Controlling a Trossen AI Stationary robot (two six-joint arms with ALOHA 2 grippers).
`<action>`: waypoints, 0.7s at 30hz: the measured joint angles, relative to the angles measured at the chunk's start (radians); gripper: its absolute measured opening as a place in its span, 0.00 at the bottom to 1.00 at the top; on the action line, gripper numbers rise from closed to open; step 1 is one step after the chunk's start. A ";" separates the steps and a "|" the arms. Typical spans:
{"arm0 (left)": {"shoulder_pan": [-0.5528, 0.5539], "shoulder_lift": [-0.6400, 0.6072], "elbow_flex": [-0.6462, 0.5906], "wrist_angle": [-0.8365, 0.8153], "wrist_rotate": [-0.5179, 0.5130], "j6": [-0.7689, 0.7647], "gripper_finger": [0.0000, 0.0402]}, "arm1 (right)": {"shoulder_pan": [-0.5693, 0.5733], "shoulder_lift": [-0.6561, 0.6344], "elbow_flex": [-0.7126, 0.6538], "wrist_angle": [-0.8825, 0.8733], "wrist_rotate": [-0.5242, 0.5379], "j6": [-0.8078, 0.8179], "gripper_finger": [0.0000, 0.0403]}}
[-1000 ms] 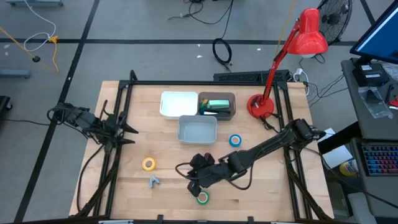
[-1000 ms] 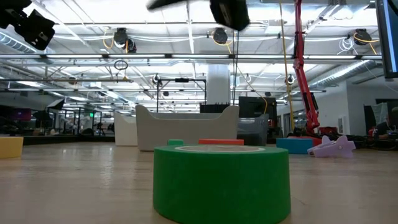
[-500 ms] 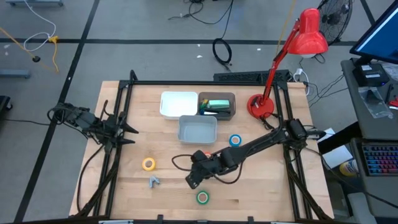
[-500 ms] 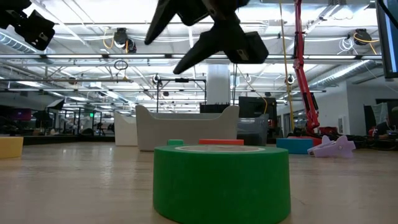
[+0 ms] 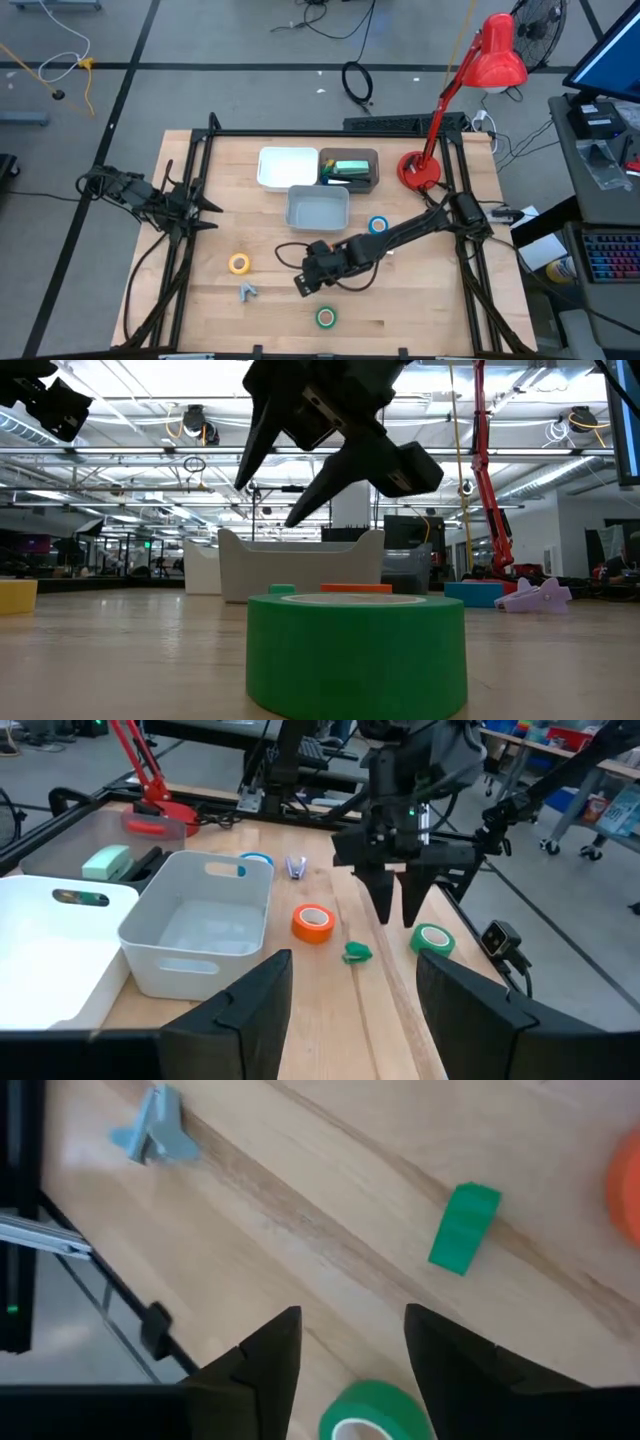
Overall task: Pick and place Stapler, Stapler remover, tape
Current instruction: Put the green stapler into the black bin
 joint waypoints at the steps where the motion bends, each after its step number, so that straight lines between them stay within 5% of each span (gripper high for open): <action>1: 0.000 0.000 0.000 0.000 0.000 0.000 0.53 | 0.000 -0.001 0.001 -0.002 0.004 0.001 0.41; 21: 0.000 0.000 0.000 0.000 0.000 -0.001 0.53 | -0.006 0.001 0.001 0.058 0.022 -0.020 0.36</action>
